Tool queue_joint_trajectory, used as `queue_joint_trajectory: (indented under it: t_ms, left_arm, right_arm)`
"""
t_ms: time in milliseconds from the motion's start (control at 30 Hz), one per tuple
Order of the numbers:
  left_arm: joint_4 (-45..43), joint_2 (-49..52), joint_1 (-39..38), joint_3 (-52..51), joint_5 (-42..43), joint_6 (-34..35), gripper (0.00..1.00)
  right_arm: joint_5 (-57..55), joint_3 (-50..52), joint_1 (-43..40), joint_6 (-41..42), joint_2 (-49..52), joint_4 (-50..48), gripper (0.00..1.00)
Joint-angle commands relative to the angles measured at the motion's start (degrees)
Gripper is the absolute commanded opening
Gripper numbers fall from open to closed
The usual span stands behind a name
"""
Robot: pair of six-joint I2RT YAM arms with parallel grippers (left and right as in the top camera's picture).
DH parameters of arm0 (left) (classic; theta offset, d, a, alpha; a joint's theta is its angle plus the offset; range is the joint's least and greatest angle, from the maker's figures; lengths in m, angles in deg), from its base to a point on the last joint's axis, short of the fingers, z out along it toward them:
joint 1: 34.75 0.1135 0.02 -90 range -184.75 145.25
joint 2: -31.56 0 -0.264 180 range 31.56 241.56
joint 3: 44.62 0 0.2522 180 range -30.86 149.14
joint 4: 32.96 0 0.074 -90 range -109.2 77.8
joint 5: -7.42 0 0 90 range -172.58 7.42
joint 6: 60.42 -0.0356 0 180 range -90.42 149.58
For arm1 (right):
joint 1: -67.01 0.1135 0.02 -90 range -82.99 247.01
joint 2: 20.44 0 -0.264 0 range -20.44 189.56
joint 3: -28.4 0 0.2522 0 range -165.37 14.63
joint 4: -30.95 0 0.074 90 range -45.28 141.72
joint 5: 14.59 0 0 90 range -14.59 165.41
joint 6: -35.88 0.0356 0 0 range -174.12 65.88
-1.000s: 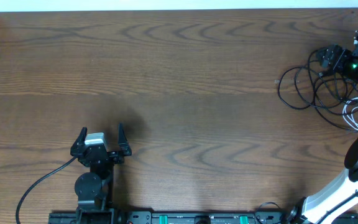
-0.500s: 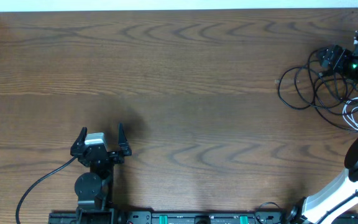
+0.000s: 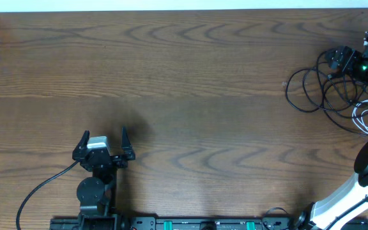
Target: Untangle cables
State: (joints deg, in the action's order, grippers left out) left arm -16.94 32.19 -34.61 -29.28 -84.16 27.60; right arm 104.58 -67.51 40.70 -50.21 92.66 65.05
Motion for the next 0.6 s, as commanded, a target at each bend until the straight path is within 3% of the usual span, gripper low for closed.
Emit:
queue_joint_trajectory:
  t_ms: [0, 567]
  left_arm:
    - [1.9, -0.4, -0.1, -1.4, 0.3, -1.0, 0.98]
    - [1.9, -0.4, -0.1, -1.4, 0.3, -1.0, 0.98]
  right_arm:
    - [0.9, -1.0, 0.3, 0.3, 0.4, 0.0, 0.99]
    - [0.8, -0.9, 0.6, 0.3, -2.1, 1.5, 0.99]
